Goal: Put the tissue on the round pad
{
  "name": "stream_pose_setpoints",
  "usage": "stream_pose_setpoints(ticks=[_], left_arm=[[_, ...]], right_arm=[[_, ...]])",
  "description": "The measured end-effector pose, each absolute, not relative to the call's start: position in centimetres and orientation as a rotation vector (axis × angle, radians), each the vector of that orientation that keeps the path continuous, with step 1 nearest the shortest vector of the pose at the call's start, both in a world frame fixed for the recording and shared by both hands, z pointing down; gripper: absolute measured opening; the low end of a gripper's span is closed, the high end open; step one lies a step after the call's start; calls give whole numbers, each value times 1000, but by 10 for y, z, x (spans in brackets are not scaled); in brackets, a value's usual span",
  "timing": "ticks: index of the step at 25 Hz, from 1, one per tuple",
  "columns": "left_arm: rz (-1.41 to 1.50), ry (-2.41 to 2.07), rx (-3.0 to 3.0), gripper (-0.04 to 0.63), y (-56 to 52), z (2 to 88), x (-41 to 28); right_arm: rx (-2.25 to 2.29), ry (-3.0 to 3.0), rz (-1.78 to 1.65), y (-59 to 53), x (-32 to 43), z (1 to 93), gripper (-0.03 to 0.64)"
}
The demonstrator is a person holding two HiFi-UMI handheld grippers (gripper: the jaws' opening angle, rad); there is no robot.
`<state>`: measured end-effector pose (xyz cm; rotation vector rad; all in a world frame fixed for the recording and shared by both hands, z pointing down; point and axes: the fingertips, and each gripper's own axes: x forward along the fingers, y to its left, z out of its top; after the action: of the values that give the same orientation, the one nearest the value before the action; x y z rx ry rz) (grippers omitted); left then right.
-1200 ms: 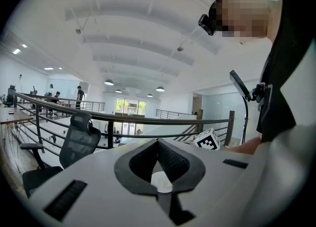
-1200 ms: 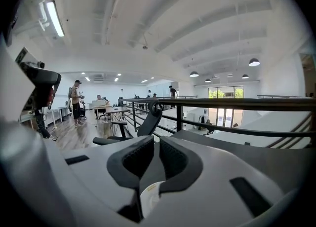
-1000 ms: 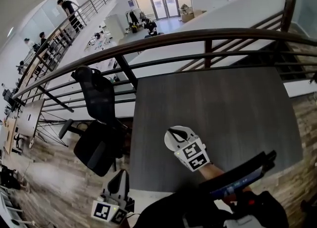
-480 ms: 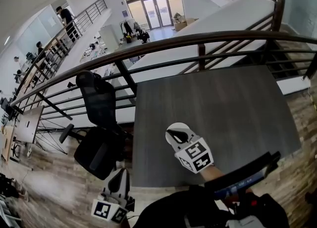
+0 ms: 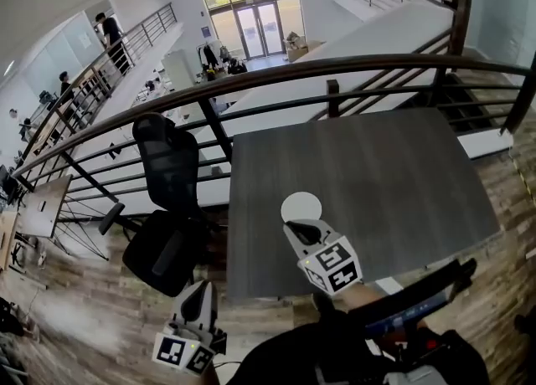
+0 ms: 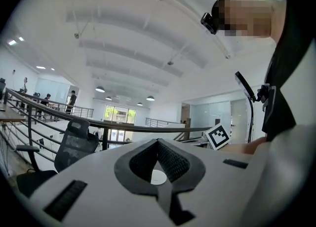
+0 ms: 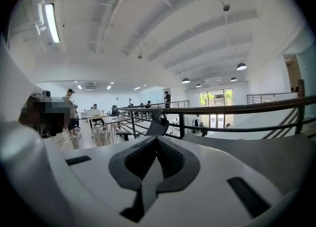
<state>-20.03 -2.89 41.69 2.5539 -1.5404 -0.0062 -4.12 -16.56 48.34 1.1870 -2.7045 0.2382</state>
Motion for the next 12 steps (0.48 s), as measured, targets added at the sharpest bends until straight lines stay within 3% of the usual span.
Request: stream_pose_setpoints(ticks=[12], left_arm=[[-98,-1336,2677,3,42,420,-205]], right_arm=[[1280,-2675,215,-66,-57,472,3]])
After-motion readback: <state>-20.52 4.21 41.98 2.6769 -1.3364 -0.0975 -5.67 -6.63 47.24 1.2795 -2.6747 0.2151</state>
